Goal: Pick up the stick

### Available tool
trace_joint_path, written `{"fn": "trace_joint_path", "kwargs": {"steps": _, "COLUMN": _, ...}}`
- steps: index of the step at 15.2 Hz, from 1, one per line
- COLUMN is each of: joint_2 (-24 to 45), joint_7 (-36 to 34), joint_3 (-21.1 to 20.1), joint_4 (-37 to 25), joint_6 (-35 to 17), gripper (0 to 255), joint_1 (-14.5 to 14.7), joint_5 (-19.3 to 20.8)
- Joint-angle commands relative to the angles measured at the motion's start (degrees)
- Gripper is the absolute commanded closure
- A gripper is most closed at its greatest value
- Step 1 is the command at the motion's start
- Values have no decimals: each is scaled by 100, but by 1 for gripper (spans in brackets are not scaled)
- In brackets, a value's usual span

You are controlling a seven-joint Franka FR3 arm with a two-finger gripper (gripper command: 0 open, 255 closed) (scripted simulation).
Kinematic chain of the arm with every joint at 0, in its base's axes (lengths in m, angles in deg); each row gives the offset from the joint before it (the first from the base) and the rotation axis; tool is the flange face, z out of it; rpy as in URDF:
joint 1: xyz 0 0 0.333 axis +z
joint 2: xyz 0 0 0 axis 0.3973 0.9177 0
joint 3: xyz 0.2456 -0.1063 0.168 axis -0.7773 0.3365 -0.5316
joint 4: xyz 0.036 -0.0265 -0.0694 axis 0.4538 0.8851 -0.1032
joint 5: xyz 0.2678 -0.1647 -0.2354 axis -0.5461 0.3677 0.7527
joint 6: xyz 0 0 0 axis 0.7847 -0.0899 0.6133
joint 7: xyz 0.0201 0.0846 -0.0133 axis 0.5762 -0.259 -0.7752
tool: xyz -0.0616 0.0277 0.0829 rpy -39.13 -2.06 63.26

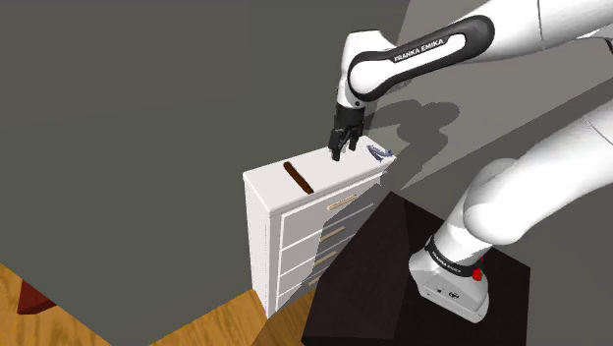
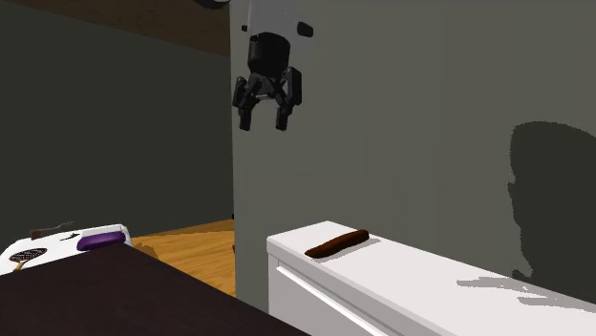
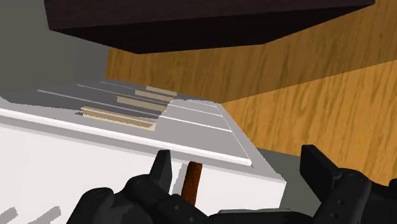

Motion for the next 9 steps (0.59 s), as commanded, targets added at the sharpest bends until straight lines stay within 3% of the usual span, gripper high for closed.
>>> {"fn": "trace_joint_path", "kwargs": {"steps": 1, "joint_2": 388, "joint_7": -91, "joint_3": -12, "joint_4": -61, "joint_6": -409, "gripper": 0, "joint_1": -11, "joint_5": -15}}
{"fn": "trace_joint_path", "kwargs": {"steps": 9, "joint_2": 2180, "joint_7": -358, "joint_3": 20, "joint_4": -662, "joint_6": -1853, "gripper": 0, "joint_1": -76, "joint_5": -52}}
